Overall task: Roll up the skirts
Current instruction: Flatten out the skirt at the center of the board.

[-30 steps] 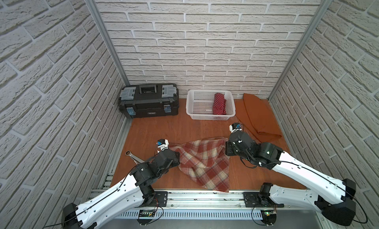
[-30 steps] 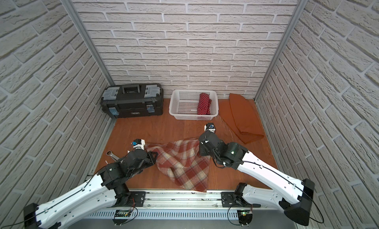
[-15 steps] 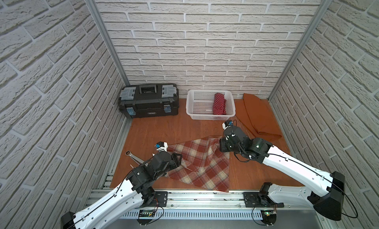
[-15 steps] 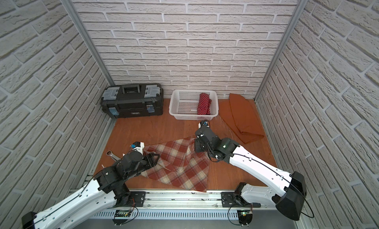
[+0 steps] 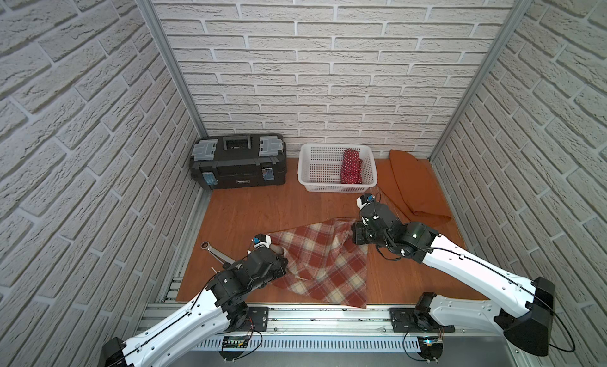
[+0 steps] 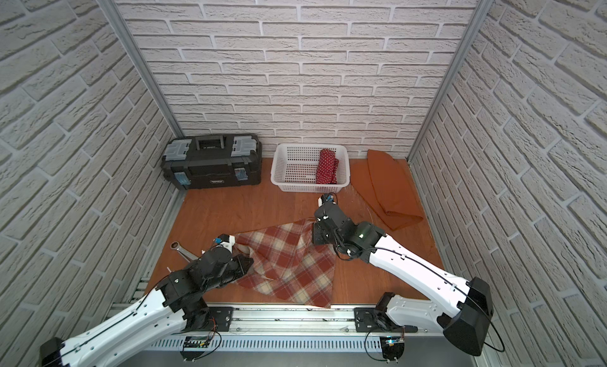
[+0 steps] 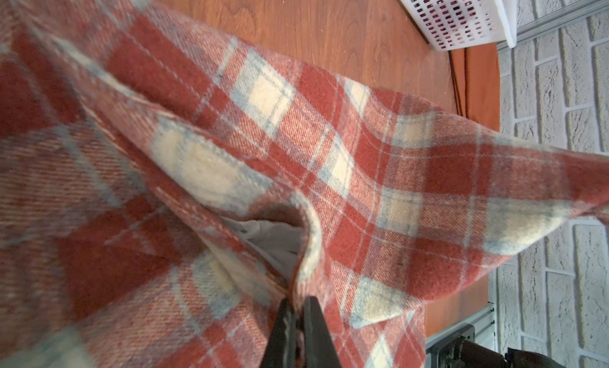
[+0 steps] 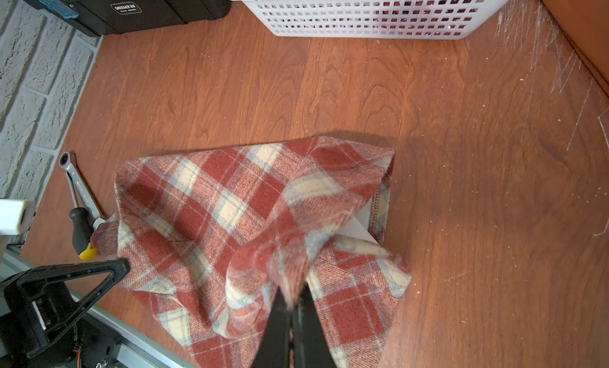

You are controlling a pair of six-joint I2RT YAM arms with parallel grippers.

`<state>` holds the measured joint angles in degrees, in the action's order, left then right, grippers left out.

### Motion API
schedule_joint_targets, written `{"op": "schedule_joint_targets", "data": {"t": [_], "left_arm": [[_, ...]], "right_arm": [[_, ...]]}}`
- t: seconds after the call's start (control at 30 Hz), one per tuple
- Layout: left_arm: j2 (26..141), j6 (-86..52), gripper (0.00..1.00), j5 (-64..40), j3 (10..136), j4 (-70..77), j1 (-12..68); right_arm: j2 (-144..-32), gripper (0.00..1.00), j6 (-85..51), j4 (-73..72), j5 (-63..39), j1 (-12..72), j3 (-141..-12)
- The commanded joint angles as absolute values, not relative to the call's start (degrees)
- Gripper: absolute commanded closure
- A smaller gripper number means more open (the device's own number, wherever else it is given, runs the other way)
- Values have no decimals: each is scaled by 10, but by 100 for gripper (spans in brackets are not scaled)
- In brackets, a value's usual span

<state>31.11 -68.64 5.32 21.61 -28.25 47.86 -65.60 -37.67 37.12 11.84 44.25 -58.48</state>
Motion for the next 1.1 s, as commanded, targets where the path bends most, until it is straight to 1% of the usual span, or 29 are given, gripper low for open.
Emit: {"op": "schedule_joint_targets", "data": {"t": [0.0,0.07,0.13,0.3,0.37,0.53,0.67,0.7,0.73,0.77,0.8,0.83,0.87,0.93,1.0,1.07], "left_arm": [[311,-622,100,85,288,-285,445],[344,-584,100,57,322,-276,382],[390,-547,100,10,340,-229,310],[506,-498,100,-30,359,-67,206],[548,-484,100,-39,369,-10,186],[658,-449,100,-49,406,98,158],[735,-432,100,-46,431,154,140],[751,-432,100,-50,434,168,131],[761,-438,98,-50,431,185,118],[767,-442,79,-51,423,208,108],[770,-442,55,-48,419,220,101],[770,-440,52,-44,420,216,95],[768,-435,48,-46,420,215,93],[751,-428,34,-46,424,187,92],[724,-432,12,-47,419,152,95],[681,-451,4,-41,404,95,103]], "right_arm": [[-633,98,-368,361,143,421,-582],[-639,98,-357,350,140,394,-587],[-654,98,-350,329,123,358,-590],[-719,98,-341,237,62,286,-589],[-755,98,-345,219,39,263,-601],[-839,98,-354,186,24,220,-631],[-891,98,-364,171,23,195,-658],[-901,93,-363,172,21,191,-666],[-906,85,-359,171,23,189,-675],[-908,76,-357,169,29,189,-677],[-904,66,-354,166,34,189,-677],[-897,62,-352,165,38,189,-675],[-888,61,-352,167,40,190,-669],[-852,58,-349,166,48,196,-644],[-814,57,-346,184,55,209,-615],[-779,55,-348,217,54,225,-583]]}}
